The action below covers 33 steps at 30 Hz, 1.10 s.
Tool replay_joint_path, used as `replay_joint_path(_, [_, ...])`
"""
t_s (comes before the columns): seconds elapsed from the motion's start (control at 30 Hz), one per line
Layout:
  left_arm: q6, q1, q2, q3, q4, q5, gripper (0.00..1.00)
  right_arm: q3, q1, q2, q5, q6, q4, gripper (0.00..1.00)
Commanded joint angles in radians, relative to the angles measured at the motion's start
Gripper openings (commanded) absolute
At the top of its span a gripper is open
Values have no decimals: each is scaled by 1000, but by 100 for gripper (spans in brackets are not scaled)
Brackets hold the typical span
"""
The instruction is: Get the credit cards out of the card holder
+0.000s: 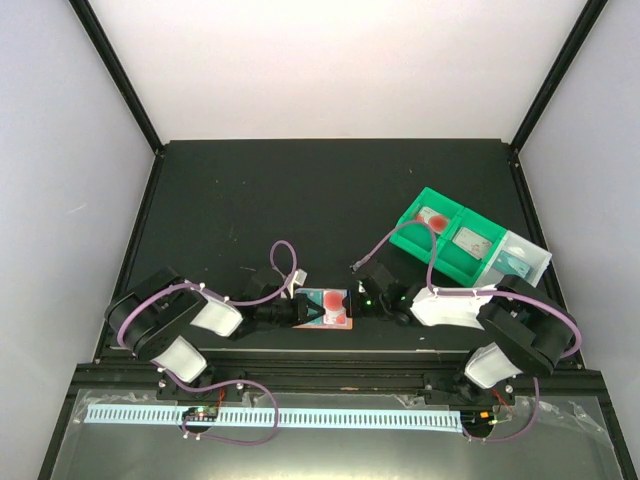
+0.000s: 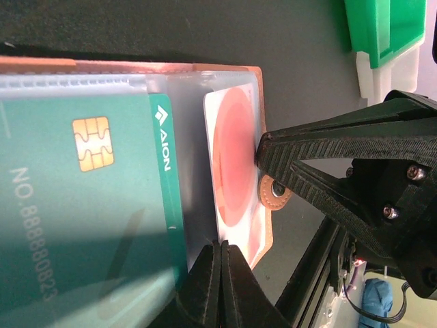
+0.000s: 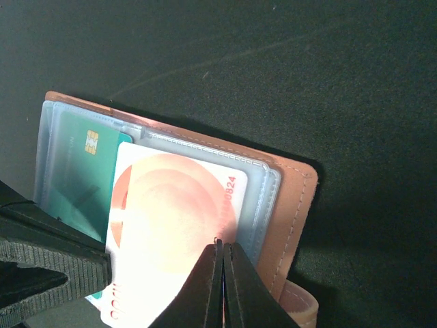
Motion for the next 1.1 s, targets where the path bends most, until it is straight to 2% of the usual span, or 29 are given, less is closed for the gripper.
replay_joint_path(0.0, [28, 4, -13, -4, 29, 27, 2, -19, 6, 15, 27, -6, -30, 6])
replay_joint_path(0.5, [81, 21, -121, 21, -211, -17, 2, 2, 5, 24, 47, -21, -62, 6])
replay_joint_path(0.83, [131, 29, -305, 25, -393, -73, 1, 19, 5, -5, 50, -46, -83, 7])
replay_joint_path(1.07, [188, 33, -423, 30, -501, -88, 2, 64, 4, -105, 60, -131, -149, 12])
